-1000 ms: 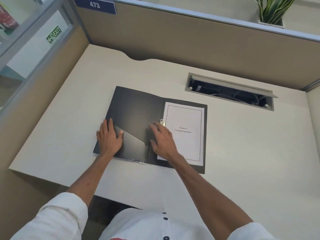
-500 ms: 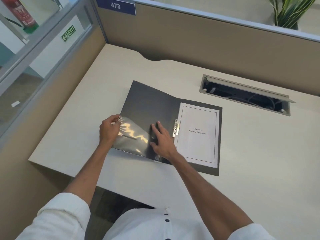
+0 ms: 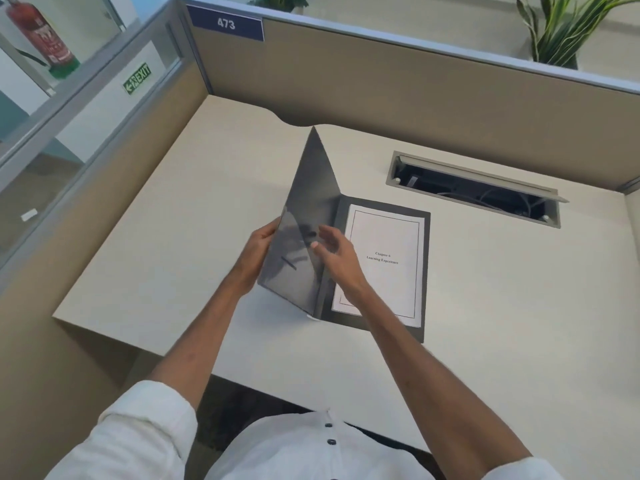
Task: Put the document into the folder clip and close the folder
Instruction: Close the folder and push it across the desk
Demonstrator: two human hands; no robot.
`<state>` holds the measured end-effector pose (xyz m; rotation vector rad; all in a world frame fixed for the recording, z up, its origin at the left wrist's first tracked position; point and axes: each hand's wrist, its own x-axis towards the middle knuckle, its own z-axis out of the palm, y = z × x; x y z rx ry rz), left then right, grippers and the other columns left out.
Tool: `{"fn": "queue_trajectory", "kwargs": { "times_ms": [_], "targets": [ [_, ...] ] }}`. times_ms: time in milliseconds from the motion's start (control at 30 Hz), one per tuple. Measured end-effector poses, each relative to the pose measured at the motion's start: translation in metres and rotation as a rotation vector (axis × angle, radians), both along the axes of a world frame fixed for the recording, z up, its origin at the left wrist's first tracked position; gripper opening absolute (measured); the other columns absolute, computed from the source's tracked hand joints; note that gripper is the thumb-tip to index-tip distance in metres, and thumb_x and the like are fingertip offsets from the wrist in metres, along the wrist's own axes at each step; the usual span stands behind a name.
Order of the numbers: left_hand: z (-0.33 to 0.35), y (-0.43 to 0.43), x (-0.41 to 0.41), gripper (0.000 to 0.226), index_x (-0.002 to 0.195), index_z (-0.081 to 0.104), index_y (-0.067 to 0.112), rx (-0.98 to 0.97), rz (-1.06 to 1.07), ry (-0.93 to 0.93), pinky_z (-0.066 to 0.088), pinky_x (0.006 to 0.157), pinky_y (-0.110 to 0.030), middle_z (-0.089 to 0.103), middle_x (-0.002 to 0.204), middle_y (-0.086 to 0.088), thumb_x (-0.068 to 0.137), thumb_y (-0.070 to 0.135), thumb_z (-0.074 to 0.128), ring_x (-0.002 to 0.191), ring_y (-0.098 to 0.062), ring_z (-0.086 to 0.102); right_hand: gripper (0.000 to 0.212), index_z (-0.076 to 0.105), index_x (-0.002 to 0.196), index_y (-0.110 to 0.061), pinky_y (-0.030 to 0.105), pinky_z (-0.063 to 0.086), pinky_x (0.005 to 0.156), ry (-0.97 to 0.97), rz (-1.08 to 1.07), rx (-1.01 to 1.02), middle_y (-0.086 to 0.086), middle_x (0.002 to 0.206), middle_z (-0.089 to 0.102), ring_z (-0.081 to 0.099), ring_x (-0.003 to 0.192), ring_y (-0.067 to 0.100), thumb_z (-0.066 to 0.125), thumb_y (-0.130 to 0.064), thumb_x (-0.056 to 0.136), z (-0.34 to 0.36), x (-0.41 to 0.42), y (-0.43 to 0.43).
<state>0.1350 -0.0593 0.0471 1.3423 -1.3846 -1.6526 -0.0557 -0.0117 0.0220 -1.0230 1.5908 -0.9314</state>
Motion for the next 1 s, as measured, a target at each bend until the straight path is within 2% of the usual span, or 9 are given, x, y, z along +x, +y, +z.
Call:
{"fn": "queue_trajectory", "kwargs": {
  "times_ms": [67, 200, 367, 467, 600, 667, 767, 900, 1000],
  "targets": [
    [-0.003, 0.005, -0.026, 0.040, 0.144, 0.071, 0.041, -0.021, -0.104, 0.012, 0.068, 0.084, -0.024, 0.080, 0.134, 0.013, 0.113, 0.030, 0.049, 0.111, -0.007, 0.080, 0.037, 0.068, 0.143, -0.018, 0.051, 0.059, 0.114, -0.061, -0.080, -0.010, -0.001, 0.140, 0.073, 0.070, 0.131, 0.020, 0.068, -0.028, 0.107, 0.008, -0.014, 0.001],
    [-0.009, 0.015, -0.075, 0.052, 0.167, 0.045, 0.037, -0.092, -0.277, -0.037, 0.045, 0.123, -0.022, 0.053, 0.166, 0.025, 0.118, 0.024, 0.049, 0.156, 0.001, 0.049, 0.031, 0.075, 0.128, -0.015, 0.047, 0.067, 0.097, -0.180, -0.192, -0.023, 0.003, 0.120, 0.081, 0.080, 0.111, 0.024, 0.060, -0.036, 0.111, 0.020, -0.052, 0.006],
    [-0.027, 0.033, -0.115, 0.053, 0.167, 0.042, 0.046, -0.237, -0.396, -0.195, 0.029, 0.138, -0.032, 0.039, 0.174, 0.027, 0.118, 0.025, 0.047, 0.165, 0.002, 0.034, 0.050, 0.079, 0.129, -0.029, 0.026, 0.061, 0.077, -0.232, -0.325, 0.082, -0.009, 0.117, 0.084, 0.079, 0.109, 0.016, 0.039, -0.056, 0.114, 0.028, -0.106, 0.025],
    [-0.043, 0.041, -0.130, 0.056, 0.173, 0.031, 0.041, -0.350, -0.509, -0.377, 0.024, 0.141, -0.037, 0.025, 0.181, 0.019, 0.120, 0.027, 0.042, 0.170, -0.006, 0.026, 0.057, 0.079, 0.127, -0.029, 0.031, 0.060, 0.080, -0.263, -0.428, 0.153, -0.014, 0.105, 0.084, 0.077, 0.105, 0.015, 0.035, -0.062, 0.113, 0.020, -0.135, 0.033],
    [-0.063, 0.047, -0.140, 0.059, 0.177, 0.020, 0.031, -0.383, -0.611, -0.586, 0.015, 0.143, -0.043, 0.011, 0.186, 0.009, 0.121, 0.026, 0.038, 0.174, -0.016, 0.010, 0.042, 0.073, 0.112, -0.001, 0.039, 0.060, 0.088, -0.105, -0.543, 0.179, 0.017, 0.106, 0.078, 0.073, 0.095, 0.025, 0.056, -0.040, 0.111, 0.000, -0.164, 0.048],
    [-0.072, 0.049, -0.141, 0.061, 0.178, 0.016, 0.027, -0.393, -0.652, -0.670, 0.012, 0.144, -0.043, 0.006, 0.187, 0.006, 0.121, 0.027, 0.038, 0.175, -0.018, 0.005, 0.022, 0.071, 0.114, -0.005, 0.044, 0.063, 0.091, 0.048, -0.559, 0.204, 0.011, 0.106, 0.080, 0.077, 0.098, 0.029, 0.064, -0.023, 0.104, -0.010, -0.173, 0.059],
    [-0.082, 0.049, -0.142, 0.064, 0.178, 0.011, 0.023, -0.458, -0.697, -0.810, 0.010, 0.144, -0.039, 0.001, 0.187, 0.002, 0.120, 0.027, 0.038, 0.175, -0.021, 0.002, 0.029, 0.066, 0.128, -0.010, 0.045, 0.062, 0.097, 0.186, -0.558, 0.261, 0.007, 0.104, 0.079, 0.077, 0.105, 0.032, 0.062, -0.011, 0.099, -0.018, -0.180, 0.073],
    [-0.089, 0.049, -0.140, 0.067, 0.178, 0.005, 0.022, -0.521, -0.717, -0.944, 0.011, 0.143, -0.039, -0.006, 0.187, 0.000, 0.119, 0.029, 0.037, 0.176, -0.022, -0.002, 0.049, 0.053, 0.149, -0.011, 0.045, 0.056, 0.103, 0.373, -0.452, 0.279, 0.010, 0.131, 0.065, 0.069, 0.115, 0.033, 0.058, -0.006, 0.100, -0.030, -0.175, 0.080],
    [-0.093, 0.051, -0.139, 0.069, 0.178, 0.002, 0.023, -0.525, -0.734, -0.989, 0.012, 0.143, -0.043, -0.010, 0.187, 0.001, 0.119, 0.029, 0.036, 0.176, -0.022, -0.003, 0.051, 0.052, 0.147, -0.009, 0.043, 0.054, 0.107, 0.514, -0.307, 0.275, 0.009, 0.146, 0.048, 0.057, 0.131, 0.032, 0.058, -0.001, 0.098, -0.041, -0.166, 0.086]
  ]
}}
